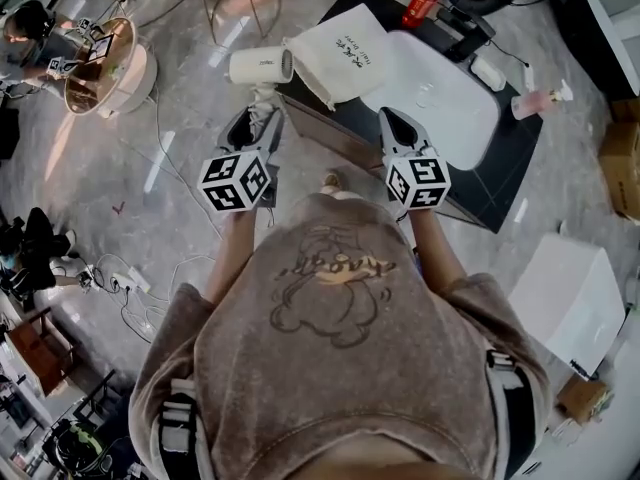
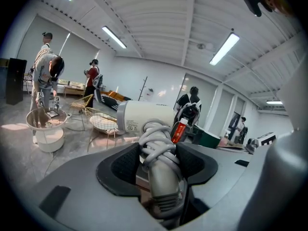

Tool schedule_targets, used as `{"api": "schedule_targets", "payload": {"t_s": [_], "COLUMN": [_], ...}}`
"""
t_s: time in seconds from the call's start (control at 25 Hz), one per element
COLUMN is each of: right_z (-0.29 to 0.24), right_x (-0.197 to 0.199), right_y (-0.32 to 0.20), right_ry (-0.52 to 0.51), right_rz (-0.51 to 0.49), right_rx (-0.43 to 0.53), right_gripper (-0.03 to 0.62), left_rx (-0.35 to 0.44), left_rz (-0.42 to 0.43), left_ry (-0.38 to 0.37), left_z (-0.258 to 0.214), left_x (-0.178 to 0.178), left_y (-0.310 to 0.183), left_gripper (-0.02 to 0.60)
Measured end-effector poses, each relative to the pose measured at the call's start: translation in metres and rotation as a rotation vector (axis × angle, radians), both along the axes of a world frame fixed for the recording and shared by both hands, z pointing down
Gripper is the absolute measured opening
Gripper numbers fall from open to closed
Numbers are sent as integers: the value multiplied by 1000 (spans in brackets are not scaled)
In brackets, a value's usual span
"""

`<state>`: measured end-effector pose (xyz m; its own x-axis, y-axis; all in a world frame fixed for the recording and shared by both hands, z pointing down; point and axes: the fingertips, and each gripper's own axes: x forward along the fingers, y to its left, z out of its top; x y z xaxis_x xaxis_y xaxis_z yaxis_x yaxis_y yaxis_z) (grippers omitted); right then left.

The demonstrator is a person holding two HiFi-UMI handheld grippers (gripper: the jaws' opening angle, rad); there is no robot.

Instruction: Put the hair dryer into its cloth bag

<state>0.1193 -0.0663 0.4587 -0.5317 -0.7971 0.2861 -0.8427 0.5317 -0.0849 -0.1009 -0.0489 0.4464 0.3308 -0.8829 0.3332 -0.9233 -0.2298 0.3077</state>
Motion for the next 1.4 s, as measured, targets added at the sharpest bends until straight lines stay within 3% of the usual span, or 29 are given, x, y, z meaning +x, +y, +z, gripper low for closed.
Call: {"api": "schedule_targets", "payload": {"t_s": [0.56, 1.12, 1.4], "right_z": [7, -4, -3], "right_x": [-10, -28, -38], "right_y": [-74, -88, -92], "right_ry": [4, -26, -33], "right_rz": [-74, 14, 40], "right_rx": [-19, -16, -15], "right_gripper": [0, 0, 0], "left_rx": [-12, -5, -7], "left_rz": [-62, 21, 57], "left_ry": [26, -10, 6], "left_z": [-3, -13, -9], "left_x": [-9, -30, -33], "left_y": [-61, -90, -102], "left_gripper": [249, 249, 249]}}
